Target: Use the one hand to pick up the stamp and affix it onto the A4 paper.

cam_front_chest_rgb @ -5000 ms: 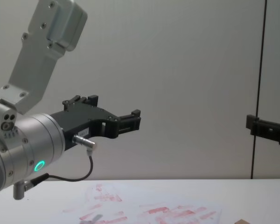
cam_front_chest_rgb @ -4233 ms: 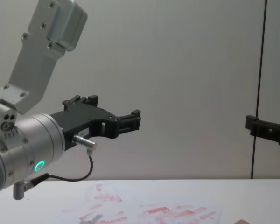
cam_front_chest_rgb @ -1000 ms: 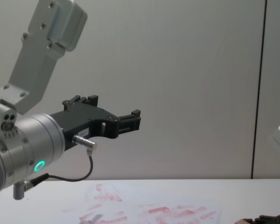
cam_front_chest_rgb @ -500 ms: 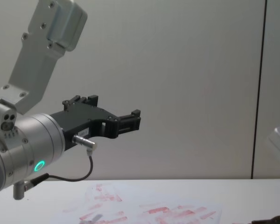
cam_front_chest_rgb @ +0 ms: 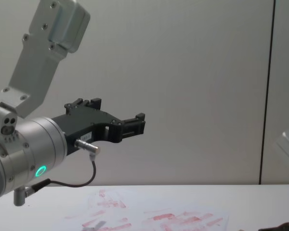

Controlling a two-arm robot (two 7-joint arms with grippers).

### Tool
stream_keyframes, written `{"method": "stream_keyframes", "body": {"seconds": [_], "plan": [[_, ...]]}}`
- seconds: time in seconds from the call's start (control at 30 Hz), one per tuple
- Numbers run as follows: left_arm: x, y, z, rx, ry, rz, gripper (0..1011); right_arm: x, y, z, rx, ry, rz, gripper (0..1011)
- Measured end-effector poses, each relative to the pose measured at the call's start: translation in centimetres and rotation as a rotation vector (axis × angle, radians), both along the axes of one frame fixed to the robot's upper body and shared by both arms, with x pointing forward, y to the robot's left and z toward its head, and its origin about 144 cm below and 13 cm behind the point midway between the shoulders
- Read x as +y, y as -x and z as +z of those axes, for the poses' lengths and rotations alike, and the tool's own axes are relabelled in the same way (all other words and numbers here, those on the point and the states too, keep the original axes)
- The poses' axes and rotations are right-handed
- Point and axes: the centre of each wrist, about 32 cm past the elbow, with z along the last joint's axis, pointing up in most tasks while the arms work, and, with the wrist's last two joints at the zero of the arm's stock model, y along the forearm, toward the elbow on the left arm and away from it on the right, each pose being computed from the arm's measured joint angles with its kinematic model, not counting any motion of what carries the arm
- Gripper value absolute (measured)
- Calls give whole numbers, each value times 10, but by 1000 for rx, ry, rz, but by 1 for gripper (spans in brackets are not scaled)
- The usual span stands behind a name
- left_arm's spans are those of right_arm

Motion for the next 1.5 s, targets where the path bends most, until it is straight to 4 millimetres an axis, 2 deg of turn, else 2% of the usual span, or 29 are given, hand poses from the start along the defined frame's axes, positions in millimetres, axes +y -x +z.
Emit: {"method": "stream_keyframes", "body": {"seconds": [0.43, 0.8, 1.03, 1.5], "plan": [[0, 0, 0, 0, 0, 0, 1001, 6, -6, 16, -97, -46, 34, 220], [0, 0, 0, 0, 0, 0, 1001, 25, -21, 33, -153, -129, 88, 220], [0, 0, 0, 0, 0, 0, 1001, 37, -29, 30, -110, -136, 101, 220], [0, 0, 0, 0, 0, 0, 1001, 73, -49, 5, 35, -85, 119, 221]]}}
